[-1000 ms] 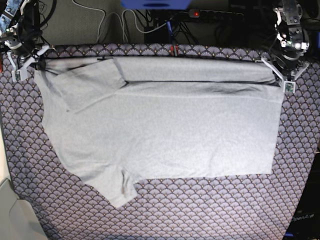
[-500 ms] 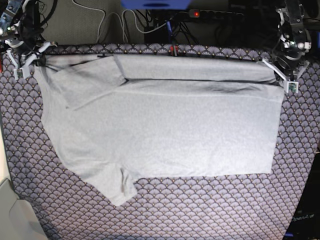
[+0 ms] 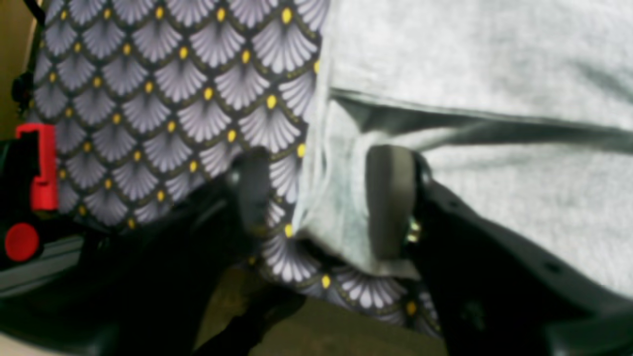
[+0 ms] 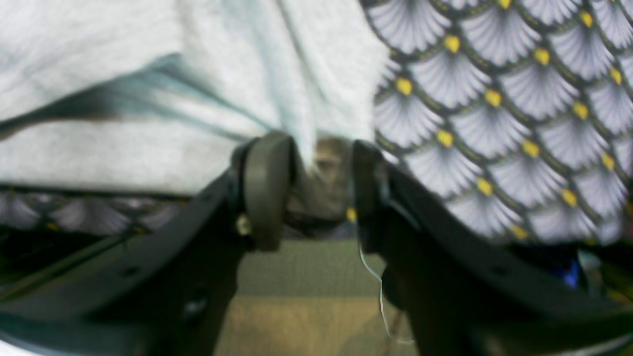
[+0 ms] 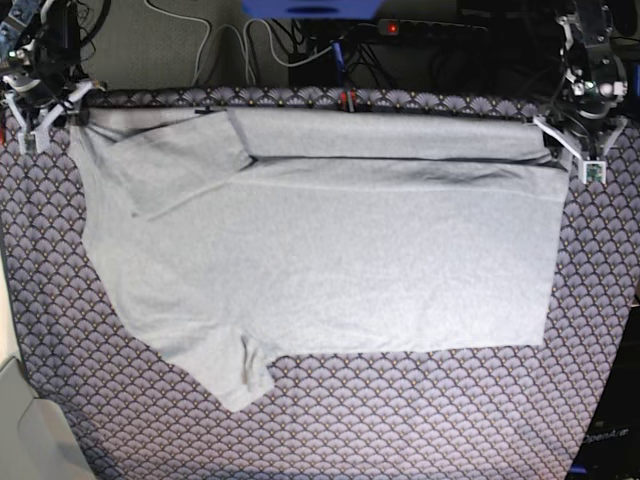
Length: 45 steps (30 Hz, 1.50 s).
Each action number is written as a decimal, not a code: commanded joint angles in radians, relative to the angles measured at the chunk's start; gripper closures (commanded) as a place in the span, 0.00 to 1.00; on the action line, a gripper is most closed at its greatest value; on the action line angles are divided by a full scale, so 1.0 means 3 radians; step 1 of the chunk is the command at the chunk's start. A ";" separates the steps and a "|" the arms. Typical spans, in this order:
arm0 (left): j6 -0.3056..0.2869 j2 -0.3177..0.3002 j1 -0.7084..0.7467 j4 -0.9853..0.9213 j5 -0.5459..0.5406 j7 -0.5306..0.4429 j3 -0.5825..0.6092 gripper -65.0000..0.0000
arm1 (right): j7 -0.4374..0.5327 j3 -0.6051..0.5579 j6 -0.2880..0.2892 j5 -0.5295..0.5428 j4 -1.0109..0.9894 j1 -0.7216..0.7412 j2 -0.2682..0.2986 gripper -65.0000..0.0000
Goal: Fold the T-shirt properly
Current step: 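Drag the folded edge with both grippers back toward the robot, then release the shirt and move both grippers to the shirt's side edges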
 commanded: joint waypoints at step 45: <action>-0.0036 0.0071 -0.1620 0.0069 0.0071 0.0578 -0.0394 0.48 | -0.0615 -0.0509 -0.0041 -0.0108 -0.0500 0.1614 0.0772 0.61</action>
